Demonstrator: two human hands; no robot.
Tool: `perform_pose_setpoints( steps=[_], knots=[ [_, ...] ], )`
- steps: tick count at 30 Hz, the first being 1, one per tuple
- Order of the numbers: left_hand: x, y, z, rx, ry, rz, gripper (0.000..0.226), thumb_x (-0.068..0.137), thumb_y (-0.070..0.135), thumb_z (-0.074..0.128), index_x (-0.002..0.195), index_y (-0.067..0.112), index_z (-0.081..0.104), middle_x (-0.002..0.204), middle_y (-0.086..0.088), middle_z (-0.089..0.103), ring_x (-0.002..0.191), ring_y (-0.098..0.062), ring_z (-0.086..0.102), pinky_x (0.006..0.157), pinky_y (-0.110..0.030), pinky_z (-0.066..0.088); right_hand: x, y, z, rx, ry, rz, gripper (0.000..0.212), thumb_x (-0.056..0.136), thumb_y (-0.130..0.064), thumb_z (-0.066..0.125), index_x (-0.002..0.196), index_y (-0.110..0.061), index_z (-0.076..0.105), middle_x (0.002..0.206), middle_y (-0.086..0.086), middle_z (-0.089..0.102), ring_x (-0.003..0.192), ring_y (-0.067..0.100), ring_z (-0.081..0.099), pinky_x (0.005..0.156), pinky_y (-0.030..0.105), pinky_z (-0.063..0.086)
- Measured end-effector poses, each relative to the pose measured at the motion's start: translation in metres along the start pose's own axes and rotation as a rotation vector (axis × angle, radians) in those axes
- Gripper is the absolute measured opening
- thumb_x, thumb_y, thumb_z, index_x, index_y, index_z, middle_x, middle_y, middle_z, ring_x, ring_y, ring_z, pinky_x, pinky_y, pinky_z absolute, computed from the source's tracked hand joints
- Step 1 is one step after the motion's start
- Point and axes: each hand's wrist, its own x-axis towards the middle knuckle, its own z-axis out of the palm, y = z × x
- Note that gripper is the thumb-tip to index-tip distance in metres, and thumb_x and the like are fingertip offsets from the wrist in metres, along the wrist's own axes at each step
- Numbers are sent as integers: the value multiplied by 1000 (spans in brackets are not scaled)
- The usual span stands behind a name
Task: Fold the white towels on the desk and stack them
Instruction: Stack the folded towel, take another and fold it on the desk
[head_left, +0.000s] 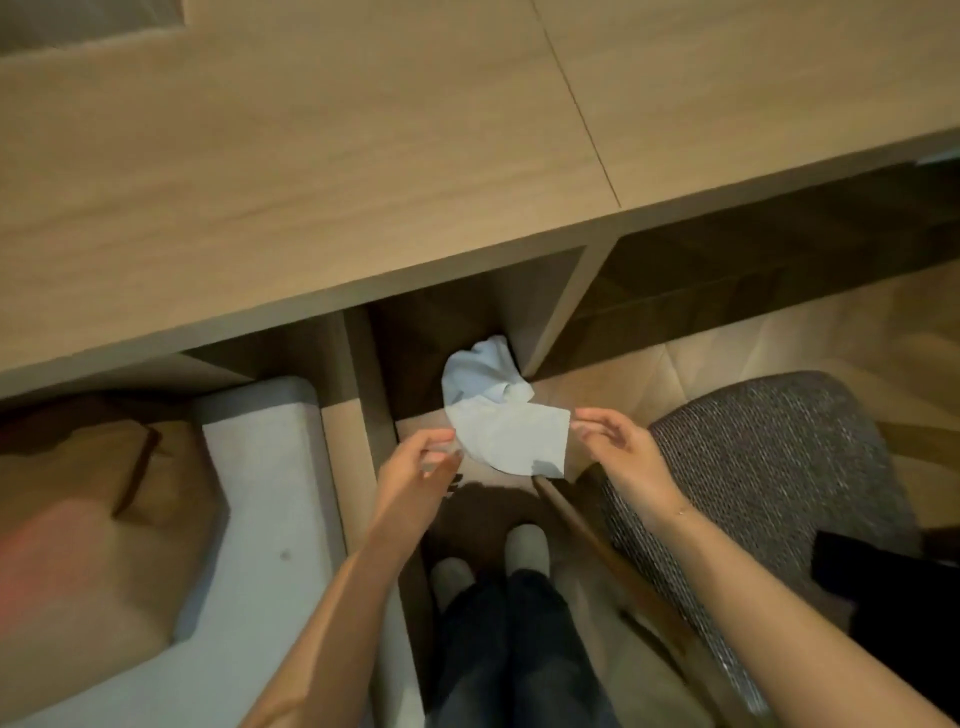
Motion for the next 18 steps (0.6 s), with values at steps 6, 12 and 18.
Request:
perform_pose_setpoints(
  steps=[6,12,18],
  knots=[
    [50,-114,51,160,-36,-5,18,95,21,62,111,28,59,108,12,60,91,6,55,76,-3,40,55,113,36,-54,-12,45,19,93,-3,58,109,-11,64,104,12,68,100,24,65,89,28,49],
    [96,-238,100,152,-85,-116,20,96,21,62,116,24,62,112,11,61,97,2,57,80,-6,40,139,219,72,-544,-165,-14,24,94,-19,59,118,-21,60,118,-4,60,107,13,58,85,21,47],
    [187,-324,162,88,51,-260,16,96,25,61,108,14,63,107,0,65,97,-14,59,83,-20,47,230,272,101,-1191,-404,-240,40,97,-31,51,135,-18,47,132,5,51,119,24,50,100,37,44]
  ],
)
